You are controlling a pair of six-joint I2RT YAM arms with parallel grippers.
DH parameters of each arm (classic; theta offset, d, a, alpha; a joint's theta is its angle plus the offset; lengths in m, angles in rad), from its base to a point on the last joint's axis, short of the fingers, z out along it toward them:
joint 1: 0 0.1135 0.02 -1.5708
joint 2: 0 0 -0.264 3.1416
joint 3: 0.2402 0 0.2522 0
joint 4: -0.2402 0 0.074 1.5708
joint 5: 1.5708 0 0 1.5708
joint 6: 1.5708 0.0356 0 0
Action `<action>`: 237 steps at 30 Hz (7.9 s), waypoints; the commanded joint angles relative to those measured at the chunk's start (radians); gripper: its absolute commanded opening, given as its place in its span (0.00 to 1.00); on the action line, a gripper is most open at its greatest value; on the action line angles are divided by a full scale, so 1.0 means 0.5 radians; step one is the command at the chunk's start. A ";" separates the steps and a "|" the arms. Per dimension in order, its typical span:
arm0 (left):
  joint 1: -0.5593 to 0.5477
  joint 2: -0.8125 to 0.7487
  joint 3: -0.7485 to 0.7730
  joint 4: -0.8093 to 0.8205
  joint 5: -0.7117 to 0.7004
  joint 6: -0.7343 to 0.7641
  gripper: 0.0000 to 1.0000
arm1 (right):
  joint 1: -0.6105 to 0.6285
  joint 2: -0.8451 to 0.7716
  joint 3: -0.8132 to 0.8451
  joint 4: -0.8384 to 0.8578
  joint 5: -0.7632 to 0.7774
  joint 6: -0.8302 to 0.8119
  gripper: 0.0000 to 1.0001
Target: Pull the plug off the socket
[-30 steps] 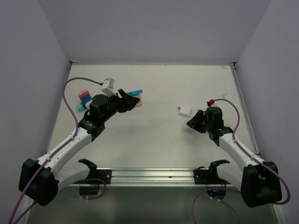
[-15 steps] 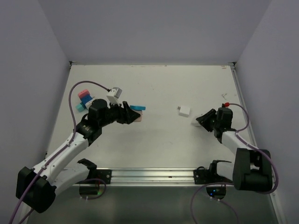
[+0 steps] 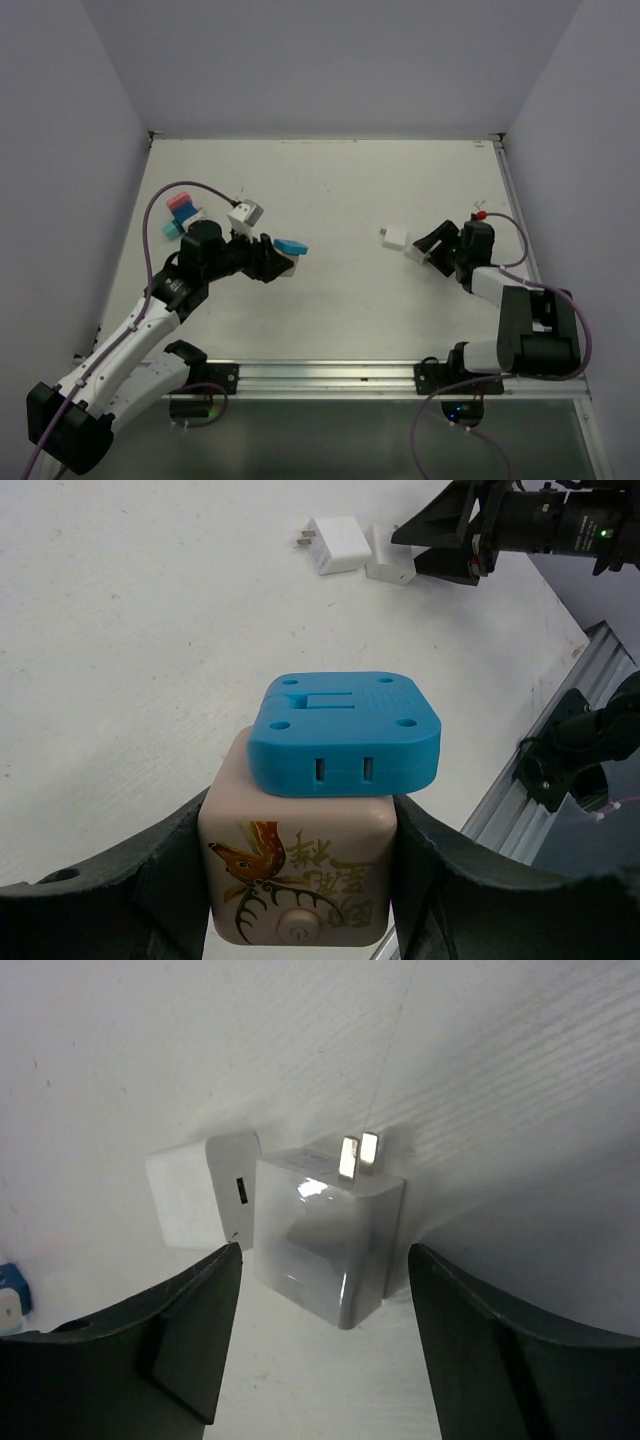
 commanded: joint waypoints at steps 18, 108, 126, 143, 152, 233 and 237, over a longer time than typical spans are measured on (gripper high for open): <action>0.013 0.157 0.111 -0.017 0.224 0.406 0.00 | 0.751 -0.861 0.574 -0.817 0.070 -0.623 0.89; -0.085 0.602 0.341 -0.090 1.050 0.777 0.00 | 1.482 -0.161 1.268 -1.086 -1.255 -1.522 0.78; -0.088 0.802 0.749 -0.480 1.004 1.176 0.00 | 1.338 0.109 1.660 -1.442 -1.449 -1.841 0.64; -0.094 0.750 0.651 -0.186 0.719 0.912 0.00 | 1.310 -0.063 1.590 -1.148 -0.765 -0.911 0.99; -0.128 0.664 0.559 0.005 0.565 0.774 0.00 | 1.313 -0.373 1.243 -0.884 0.116 -0.121 0.99; -0.469 0.710 0.163 0.247 -0.110 0.029 0.00 | 1.317 0.194 0.973 -1.709 0.954 -0.494 0.28; -0.417 0.688 0.142 0.238 -0.091 0.032 0.00 | 1.286 0.412 1.111 -1.786 0.907 -0.611 0.33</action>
